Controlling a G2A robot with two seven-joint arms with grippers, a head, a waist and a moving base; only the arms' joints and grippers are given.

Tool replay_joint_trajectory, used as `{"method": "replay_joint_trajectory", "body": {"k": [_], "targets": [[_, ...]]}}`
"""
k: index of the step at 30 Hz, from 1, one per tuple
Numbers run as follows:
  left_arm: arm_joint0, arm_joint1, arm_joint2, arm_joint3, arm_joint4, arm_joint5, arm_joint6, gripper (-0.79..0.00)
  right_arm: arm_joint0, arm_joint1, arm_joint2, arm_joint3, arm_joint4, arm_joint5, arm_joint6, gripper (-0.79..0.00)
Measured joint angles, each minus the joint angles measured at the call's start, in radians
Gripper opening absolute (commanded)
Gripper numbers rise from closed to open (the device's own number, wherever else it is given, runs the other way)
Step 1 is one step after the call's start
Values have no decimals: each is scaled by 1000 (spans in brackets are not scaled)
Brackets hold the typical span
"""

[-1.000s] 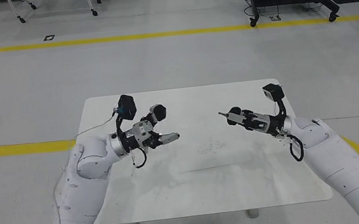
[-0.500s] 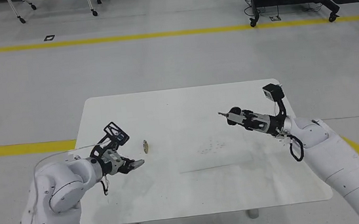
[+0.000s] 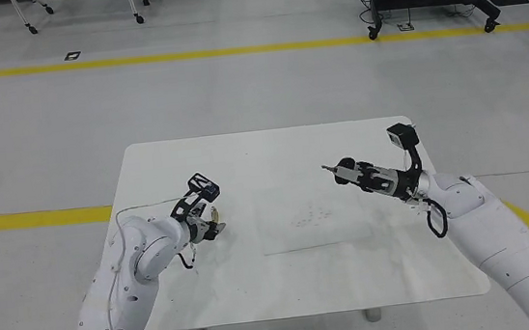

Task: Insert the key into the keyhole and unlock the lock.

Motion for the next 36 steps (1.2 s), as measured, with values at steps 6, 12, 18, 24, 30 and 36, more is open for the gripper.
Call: {"method": "replay_joint_trajectory", "body": {"k": [6,12,18,24,30,36], "targets": [[-28,-6,26,60,5,69,25,-483,0,0,0,0,0,0,0,-785],[-47,-8,45,92,6,85,35,-493,0,0,0,0,0,0,0,-785],[-71,-12,63,130,-6,99,42,-511,0,0,0,0,0,0,0,-785],[-87,-15,85,159,-5,106,66,-628,0,0,0,0,0,0,0,-785],[-102,-18,101,184,2,111,86,-785,0,0,0,0,0,0,0,-785],[-114,-18,103,214,12,110,116,-785,0,0,0,0,0,0,0,-785]]}}
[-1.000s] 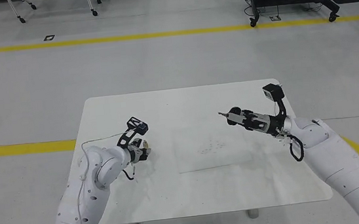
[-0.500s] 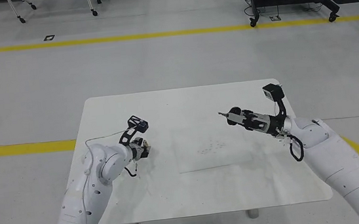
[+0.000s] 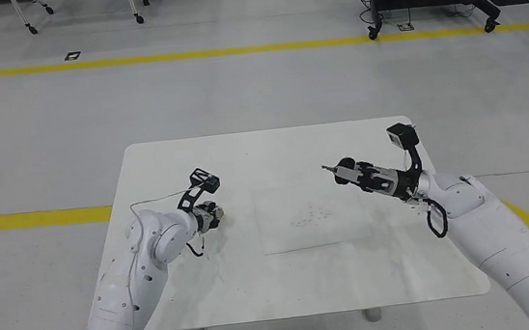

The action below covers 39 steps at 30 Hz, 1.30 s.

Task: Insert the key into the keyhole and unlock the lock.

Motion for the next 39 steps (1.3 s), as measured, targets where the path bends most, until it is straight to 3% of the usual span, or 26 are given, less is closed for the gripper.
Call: {"method": "replay_joint_trajectory", "body": {"k": [14,17,21,24,28,29,31,39], "targets": [[-6,5,-14,24,-22,-31,28,-785,0,0,0,0,0,0,0,-785],[-12,5,-11,34,-24,-33,29,-745,0,0,0,0,0,0,0,-785],[-22,3,-1,49,-25,-35,39,-631,0,0,0,0,0,0,0,-785],[-30,0,14,62,-20,-33,48,-610,0,0,0,0,0,0,0,-785],[-44,-2,25,79,-16,-32,56,-643,0,0,0,0,0,0,0,-785],[-47,-3,26,83,-17,-32,58,-720,0,0,0,0,0,0,0,-785],[-51,-3,27,89,-19,-31,58,-785,0,0,0,0,0,0,0,-785],[-59,-3,28,103,-25,-28,49,-785,0,0,0,0,0,0,0,-785]]}}
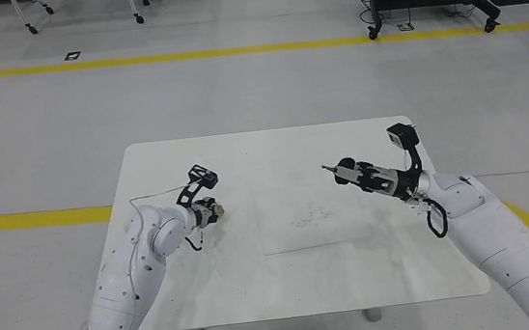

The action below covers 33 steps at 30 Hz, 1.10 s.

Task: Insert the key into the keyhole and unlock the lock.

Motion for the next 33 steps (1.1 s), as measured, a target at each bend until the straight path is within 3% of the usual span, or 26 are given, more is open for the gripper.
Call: {"method": "replay_joint_trajectory", "body": {"k": [6,14,25,28,33], "targets": [[-7,0,1,10,5,-8,30,-785,0,0,0,0,0,0,0,-785],[42,14,-73,-62,-55,-71,200,-785,0,0,0,0,0,0,0,-785],[44,13,-71,-58,-58,-73,197,-785,0,0,0,0,0,0,0,-785],[20,1,-62,11,-186,-90,142,-785,-1,0,0,-1,0,1,-1,-785],[-122,-30,-27,208,-583,-89,-51,-785,-21,-15,-26,-25,18,48,-73,-785]]}}
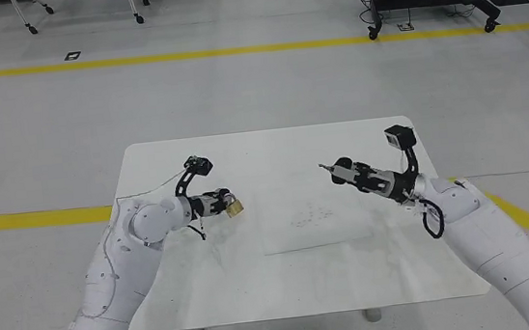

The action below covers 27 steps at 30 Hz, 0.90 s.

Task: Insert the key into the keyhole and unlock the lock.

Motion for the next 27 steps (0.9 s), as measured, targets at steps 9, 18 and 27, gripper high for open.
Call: {"method": "replay_joint_trajectory", "body": {"k": [9,18,27], "targets": [[-149,-38,56,177,-270,30,-88,-785,34,-51,-69,46,71,6,-171,-785],[-147,-37,56,175,-267,29,-87,-785,35,-51,-68,46,72,5,-171,-785],[-154,-57,73,176,-443,97,-145,-785,83,-100,-163,29,84,121,-224,-785]]}}
